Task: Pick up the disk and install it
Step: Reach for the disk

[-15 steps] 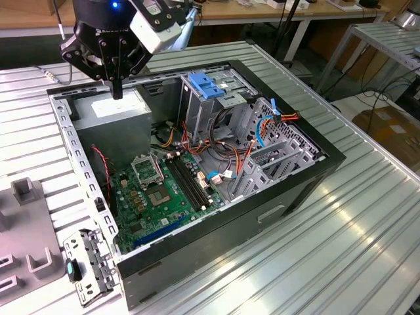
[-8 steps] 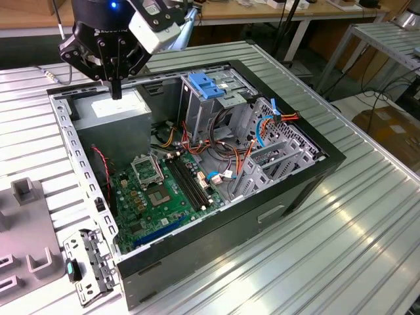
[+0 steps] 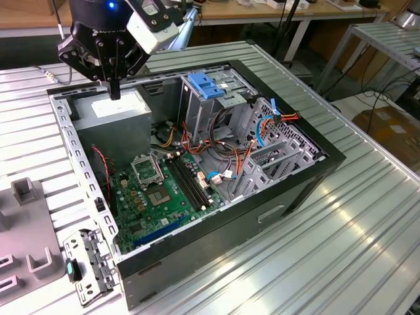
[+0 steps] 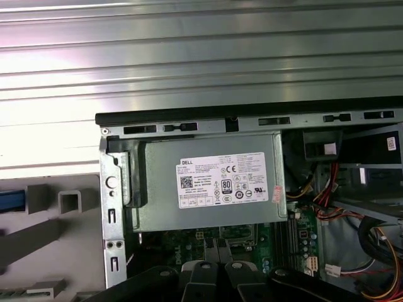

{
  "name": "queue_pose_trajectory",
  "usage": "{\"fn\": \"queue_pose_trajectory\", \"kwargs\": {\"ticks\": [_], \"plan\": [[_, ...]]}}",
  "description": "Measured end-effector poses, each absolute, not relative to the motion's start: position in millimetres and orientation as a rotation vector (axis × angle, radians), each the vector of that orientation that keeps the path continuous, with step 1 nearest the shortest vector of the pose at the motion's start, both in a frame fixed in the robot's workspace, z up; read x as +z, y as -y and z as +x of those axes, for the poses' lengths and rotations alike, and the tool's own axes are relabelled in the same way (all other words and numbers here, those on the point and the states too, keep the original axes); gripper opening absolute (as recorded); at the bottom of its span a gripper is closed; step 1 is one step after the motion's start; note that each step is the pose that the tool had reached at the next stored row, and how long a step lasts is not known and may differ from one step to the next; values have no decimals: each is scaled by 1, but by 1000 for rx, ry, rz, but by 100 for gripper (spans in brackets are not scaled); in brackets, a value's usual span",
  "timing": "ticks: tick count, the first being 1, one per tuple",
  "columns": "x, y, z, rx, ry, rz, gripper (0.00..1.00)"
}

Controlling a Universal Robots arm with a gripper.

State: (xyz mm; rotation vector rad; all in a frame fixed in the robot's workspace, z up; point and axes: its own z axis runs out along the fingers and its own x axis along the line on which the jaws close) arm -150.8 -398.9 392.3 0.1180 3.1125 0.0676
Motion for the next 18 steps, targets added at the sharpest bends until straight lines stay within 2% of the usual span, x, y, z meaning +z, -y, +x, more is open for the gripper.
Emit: {"fn": "queue_pose_trajectory", "kwargs": {"ticks": [18], "plan": [[392, 399, -156, 68, -3112, 118, 11]]}}
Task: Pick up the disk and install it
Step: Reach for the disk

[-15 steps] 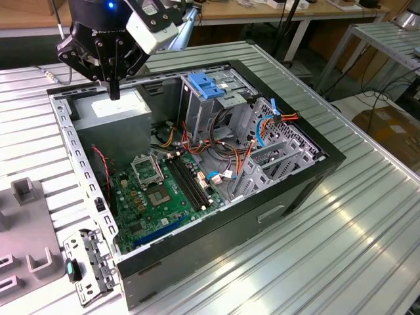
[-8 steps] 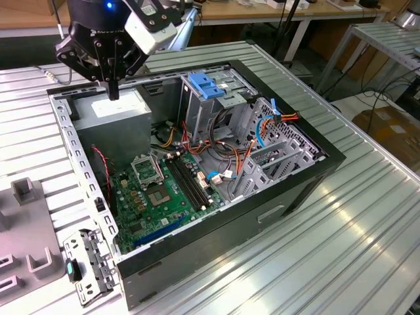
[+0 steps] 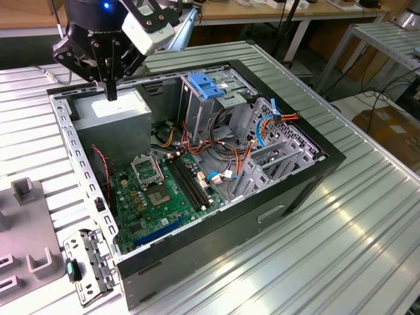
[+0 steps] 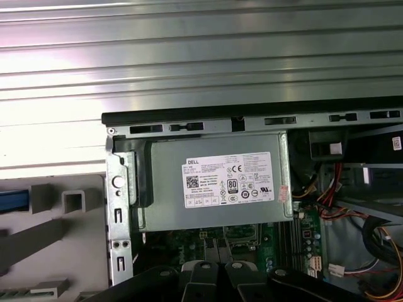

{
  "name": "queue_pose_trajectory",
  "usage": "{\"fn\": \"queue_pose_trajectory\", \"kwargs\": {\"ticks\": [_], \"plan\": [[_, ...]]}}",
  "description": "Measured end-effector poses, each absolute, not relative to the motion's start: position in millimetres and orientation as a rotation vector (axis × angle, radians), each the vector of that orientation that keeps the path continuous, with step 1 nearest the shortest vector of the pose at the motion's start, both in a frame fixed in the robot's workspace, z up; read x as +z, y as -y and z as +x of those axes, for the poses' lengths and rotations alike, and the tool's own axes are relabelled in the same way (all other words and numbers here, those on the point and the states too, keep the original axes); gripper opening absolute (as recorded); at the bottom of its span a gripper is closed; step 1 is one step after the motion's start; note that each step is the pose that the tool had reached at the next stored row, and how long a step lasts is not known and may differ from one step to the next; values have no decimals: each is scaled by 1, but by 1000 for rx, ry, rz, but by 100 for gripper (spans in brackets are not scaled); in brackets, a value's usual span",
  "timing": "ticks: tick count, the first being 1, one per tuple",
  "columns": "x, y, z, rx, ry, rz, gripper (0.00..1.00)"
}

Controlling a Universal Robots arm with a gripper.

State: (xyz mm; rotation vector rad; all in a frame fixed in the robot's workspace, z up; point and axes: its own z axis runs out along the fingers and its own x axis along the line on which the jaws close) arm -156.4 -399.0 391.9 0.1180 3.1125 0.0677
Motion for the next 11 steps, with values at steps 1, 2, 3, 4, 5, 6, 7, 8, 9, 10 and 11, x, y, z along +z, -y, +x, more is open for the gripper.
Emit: {"fn": "queue_pose_trajectory", "kwargs": {"ticks": [1, 2, 3, 4, 5, 6, 7, 8, 9, 10, 11], "plan": [[392, 399, -157, 68, -3112, 118, 11], [392, 399, -157, 68, -3112, 118, 11], [392, 399, -158, 68, -3112, 118, 11], [392, 399, -158, 68, -3112, 118, 11], [392, 399, -159, 68, -3112, 118, 11], [392, 399, -159, 68, -3113, 118, 11], [392, 399, -159, 68, -3112, 118, 11], [392, 399, -160, 68, -3112, 118, 11], [392, 399, -160, 68, -3113, 118, 11], [392, 399, -161, 68, -3113, 118, 11], [391, 399, -161, 68, -3113, 118, 11]]}}
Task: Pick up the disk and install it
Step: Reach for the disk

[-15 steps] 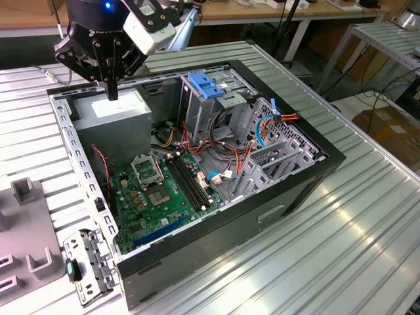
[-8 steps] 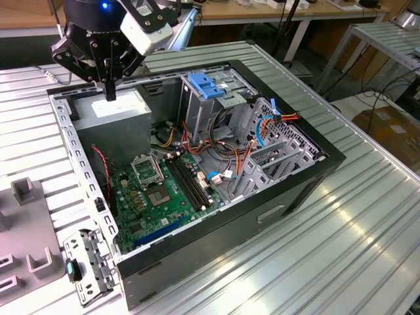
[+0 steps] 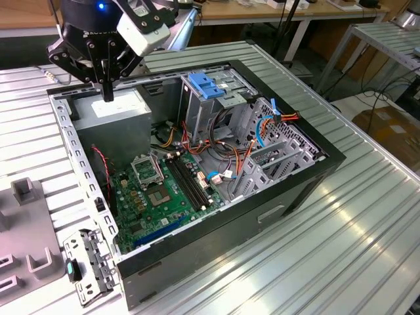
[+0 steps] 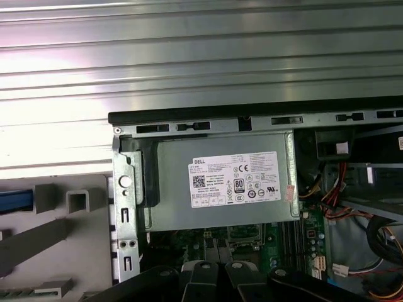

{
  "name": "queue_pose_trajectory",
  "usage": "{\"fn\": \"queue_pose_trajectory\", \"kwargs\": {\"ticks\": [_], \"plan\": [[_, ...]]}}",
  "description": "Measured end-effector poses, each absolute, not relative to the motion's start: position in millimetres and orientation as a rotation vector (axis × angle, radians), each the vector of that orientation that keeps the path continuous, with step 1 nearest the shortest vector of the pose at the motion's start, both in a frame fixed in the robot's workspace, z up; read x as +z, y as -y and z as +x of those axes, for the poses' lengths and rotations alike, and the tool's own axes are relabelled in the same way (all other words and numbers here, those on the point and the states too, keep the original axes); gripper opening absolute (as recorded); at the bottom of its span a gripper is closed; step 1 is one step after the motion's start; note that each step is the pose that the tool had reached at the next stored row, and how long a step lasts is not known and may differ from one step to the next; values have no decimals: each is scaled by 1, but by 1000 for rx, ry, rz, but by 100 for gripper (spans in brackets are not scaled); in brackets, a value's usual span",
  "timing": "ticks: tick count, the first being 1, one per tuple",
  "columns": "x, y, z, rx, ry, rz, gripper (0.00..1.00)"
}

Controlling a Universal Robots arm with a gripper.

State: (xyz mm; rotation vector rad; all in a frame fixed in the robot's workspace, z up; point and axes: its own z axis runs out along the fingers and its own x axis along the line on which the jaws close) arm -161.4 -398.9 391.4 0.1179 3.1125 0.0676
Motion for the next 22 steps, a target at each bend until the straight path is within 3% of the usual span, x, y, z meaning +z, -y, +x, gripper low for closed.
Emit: {"fn": "queue_pose_trajectory", "kwargs": {"ticks": [22], "plan": [[390, 399, -168, 68, -3112, 118, 11]]}}
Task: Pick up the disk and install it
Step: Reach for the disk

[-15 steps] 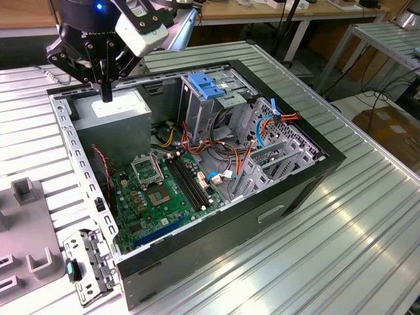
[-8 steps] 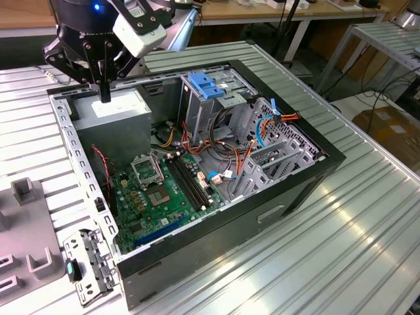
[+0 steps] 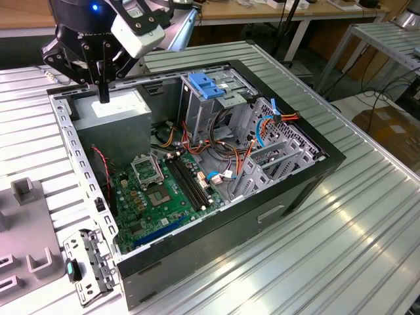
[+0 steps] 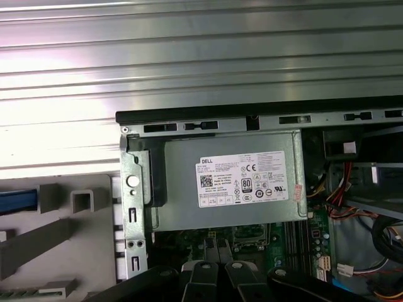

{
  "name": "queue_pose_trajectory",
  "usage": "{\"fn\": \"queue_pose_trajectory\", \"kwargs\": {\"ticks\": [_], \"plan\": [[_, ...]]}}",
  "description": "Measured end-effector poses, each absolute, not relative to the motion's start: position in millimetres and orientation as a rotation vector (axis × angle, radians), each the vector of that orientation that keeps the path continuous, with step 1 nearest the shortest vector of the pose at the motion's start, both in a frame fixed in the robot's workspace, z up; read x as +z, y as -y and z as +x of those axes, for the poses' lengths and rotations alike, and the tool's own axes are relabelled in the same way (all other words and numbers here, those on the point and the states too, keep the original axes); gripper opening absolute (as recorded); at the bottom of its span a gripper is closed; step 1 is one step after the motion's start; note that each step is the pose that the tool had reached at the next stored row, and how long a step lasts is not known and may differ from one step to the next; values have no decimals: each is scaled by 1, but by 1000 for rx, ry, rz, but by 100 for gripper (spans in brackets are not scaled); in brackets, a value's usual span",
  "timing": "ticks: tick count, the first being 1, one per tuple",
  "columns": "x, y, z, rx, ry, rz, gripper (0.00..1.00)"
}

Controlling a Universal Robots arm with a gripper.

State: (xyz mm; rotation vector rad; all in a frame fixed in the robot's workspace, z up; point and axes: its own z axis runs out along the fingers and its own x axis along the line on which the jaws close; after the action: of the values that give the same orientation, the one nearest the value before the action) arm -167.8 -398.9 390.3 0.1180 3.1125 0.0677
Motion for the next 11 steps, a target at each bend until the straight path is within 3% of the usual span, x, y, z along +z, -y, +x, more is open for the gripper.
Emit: {"fn": "queue_pose_trajectory", "kwargs": {"ticks": [11], "plan": [[390, 399, -171, 68, -3112, 118, 11]]}}
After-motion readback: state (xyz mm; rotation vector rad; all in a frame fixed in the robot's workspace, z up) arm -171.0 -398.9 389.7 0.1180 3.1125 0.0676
